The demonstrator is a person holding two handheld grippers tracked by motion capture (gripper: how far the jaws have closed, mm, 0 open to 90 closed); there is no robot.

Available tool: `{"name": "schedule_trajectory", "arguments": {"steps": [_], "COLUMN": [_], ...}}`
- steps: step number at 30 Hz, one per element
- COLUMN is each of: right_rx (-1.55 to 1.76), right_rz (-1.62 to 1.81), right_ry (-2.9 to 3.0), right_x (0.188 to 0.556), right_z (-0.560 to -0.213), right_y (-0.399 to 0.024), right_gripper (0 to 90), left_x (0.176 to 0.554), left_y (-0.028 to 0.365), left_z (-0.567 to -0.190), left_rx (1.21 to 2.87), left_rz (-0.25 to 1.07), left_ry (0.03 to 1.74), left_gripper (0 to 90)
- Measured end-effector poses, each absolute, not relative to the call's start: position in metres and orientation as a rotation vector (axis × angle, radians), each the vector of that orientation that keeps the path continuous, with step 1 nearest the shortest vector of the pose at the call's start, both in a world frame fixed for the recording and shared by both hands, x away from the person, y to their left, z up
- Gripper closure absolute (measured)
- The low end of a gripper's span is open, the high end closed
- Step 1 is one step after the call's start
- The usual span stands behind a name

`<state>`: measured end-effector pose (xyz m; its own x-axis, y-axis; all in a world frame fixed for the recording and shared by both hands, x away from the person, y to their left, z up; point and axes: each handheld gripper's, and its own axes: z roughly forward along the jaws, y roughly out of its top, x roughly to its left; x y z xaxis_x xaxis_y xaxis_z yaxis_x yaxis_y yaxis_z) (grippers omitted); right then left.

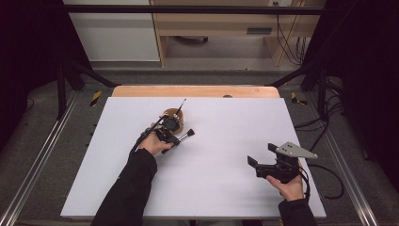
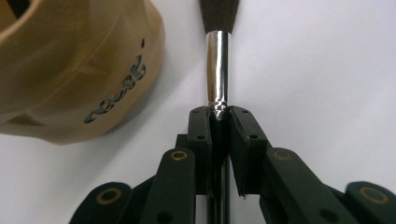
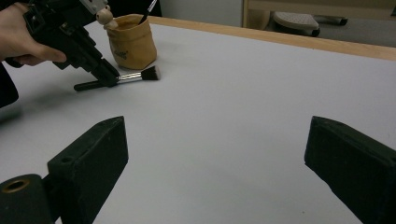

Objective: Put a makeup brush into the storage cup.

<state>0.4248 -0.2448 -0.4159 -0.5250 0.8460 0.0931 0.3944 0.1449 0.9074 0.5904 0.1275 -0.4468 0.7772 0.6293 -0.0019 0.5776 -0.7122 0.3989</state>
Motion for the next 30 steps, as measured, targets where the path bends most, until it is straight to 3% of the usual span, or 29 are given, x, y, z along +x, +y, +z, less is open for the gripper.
{"name": "schedule_trajectory", "arguments": {"steps": [13,30], "right_rx": [1.186,1.179], "right_rz": [1.362,1.377], "right_ry": [1.986,1.978], "right_x": [0.424,0.423], "right_z": [-0.415,-0.413], "right_y": [-0.245,-0.243], "right_gripper": [7.2,7.6], "left_x": [0.579,0.539], "left_y": [0.129,0.135], "left_z": [-0.433,-0.405], "left_rx": [2.561,2.398], "left_rz": [0.234,0.322], "left_ry": [0.849,0.777], "left_gripper": [79.1,79.1]}}
